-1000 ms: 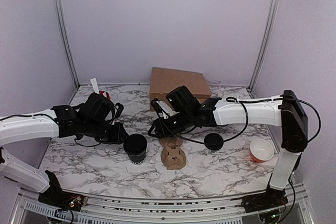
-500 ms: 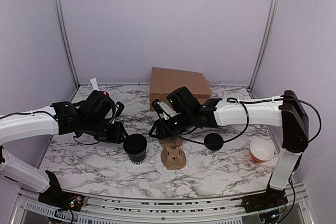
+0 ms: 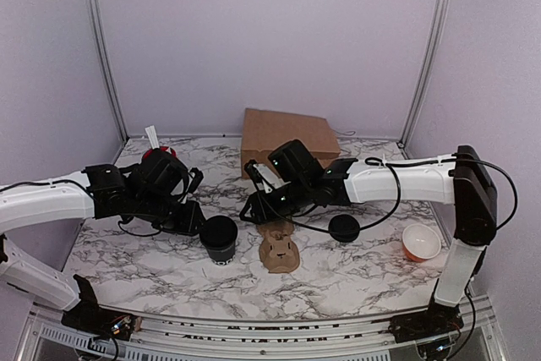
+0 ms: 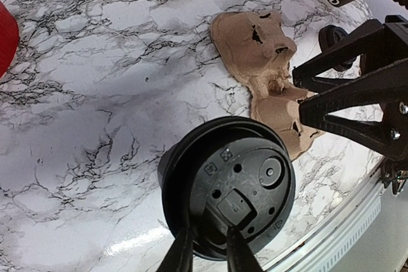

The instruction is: Pack the takeout coffee

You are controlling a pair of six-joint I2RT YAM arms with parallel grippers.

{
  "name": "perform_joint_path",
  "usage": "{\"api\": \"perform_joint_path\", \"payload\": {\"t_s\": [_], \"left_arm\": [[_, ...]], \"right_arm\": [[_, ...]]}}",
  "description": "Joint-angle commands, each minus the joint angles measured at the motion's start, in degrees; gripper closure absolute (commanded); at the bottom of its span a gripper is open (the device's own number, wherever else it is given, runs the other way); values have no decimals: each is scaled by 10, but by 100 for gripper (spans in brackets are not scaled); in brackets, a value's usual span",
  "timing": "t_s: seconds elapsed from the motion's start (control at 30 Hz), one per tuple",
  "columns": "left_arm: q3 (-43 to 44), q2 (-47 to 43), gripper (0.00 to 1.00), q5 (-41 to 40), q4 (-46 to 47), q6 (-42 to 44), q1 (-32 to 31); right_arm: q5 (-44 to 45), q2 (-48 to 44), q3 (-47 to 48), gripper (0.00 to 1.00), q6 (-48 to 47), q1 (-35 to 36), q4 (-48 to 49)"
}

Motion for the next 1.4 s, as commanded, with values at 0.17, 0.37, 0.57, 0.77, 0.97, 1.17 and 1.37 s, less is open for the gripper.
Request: {"api": "perform_joint_path", "payload": {"t_s": [0.17,0.37,0.57,0.77,0.97,1.17,1.37], "left_arm": [[27,18,83,-21,-25,9,-9],[30,27,85,-26,-29,15,-11],[37,37,88,-33,-32,21,-13],[49,52,91,-43,-39,31,-14],[67,68,92,-53,-44,46,-14],[84,78,91,-57,-47,51,-13],[82,68,76,-72,-48,45,-14]], "right_arm": [[8,-25,-5,64,5,-1,4],[10,-30,-9,64,5,-1,5],[11,-32,-11,64,4,0,7],[11,-33,-13,64,5,-1,9],[13,-40,-20,65,6,-1,9],[12,-52,-33,65,12,1,12],[8,-55,-48,64,23,8,19]]}}
